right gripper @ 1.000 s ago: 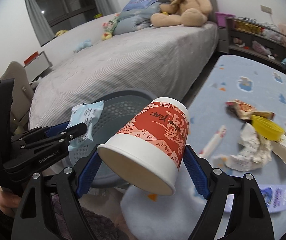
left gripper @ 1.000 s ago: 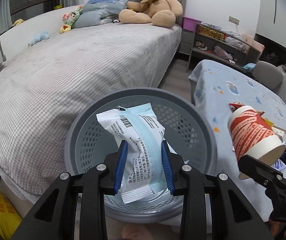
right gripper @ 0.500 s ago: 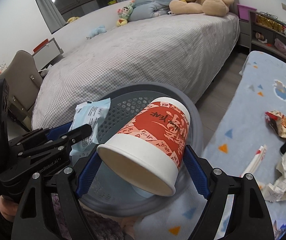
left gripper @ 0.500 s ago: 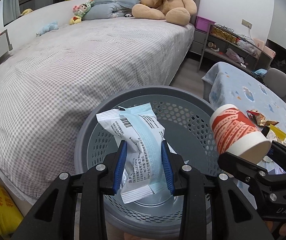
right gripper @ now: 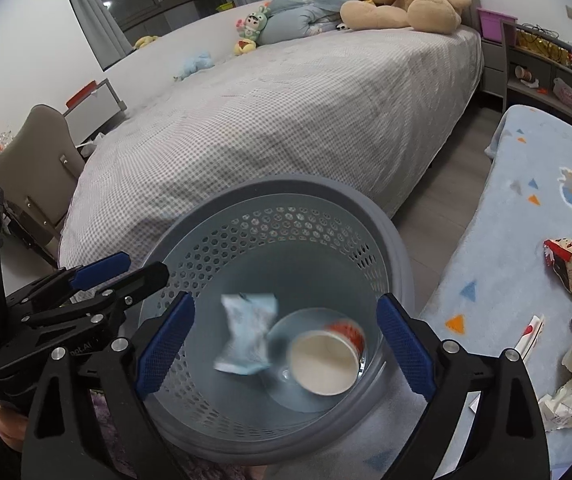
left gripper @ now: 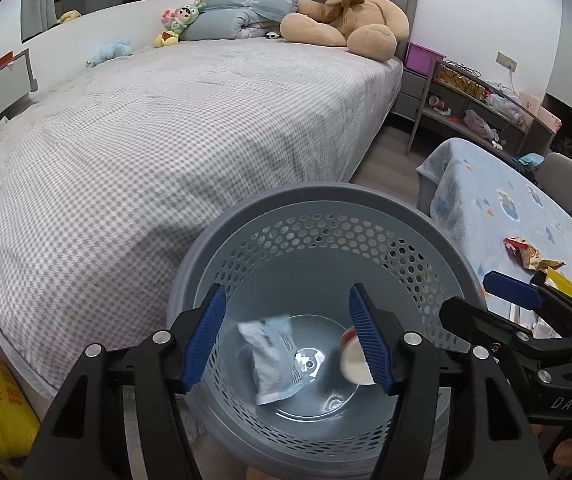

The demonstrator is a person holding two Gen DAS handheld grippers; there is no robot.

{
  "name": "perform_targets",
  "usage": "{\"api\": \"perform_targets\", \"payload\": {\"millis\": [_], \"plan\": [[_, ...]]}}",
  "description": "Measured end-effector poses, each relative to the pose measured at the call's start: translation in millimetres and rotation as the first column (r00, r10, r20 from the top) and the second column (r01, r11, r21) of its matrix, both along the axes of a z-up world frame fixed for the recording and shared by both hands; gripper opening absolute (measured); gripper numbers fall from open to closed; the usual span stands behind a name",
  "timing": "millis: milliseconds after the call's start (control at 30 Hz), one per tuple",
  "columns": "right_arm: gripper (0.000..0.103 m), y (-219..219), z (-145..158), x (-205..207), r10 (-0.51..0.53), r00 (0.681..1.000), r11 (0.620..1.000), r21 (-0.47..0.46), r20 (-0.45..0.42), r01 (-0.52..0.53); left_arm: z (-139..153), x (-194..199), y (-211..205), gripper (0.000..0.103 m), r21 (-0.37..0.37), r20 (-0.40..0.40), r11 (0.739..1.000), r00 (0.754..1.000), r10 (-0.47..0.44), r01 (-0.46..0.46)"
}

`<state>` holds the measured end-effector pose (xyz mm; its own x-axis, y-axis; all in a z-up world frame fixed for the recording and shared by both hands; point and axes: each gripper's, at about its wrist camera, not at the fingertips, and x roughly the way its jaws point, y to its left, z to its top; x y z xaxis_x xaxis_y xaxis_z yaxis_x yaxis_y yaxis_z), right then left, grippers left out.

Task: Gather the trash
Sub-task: 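Move both tools back from the wastebasket toward the table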

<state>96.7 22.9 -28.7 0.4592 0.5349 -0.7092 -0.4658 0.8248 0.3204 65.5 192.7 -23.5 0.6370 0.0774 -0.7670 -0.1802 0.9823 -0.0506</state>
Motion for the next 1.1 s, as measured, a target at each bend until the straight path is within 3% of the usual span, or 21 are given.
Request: {"api": "perform_targets", "payload": {"millis": [667,1100], "plan": [[0.091,-3,0,-7,-0.014,1.0,1.0,-0.001,0.004,0.014,0,-3,8,0.062,-0.012,-0.004,0.999,1.0,0.03,-0.03],[0.091,-47,7,-38,-0.097,0.995,0.995,0.008,0.002,0.097,2,-3,-14,0.062,-0.006,0.007,1.0,1.0,-0.015,0.015]]}}
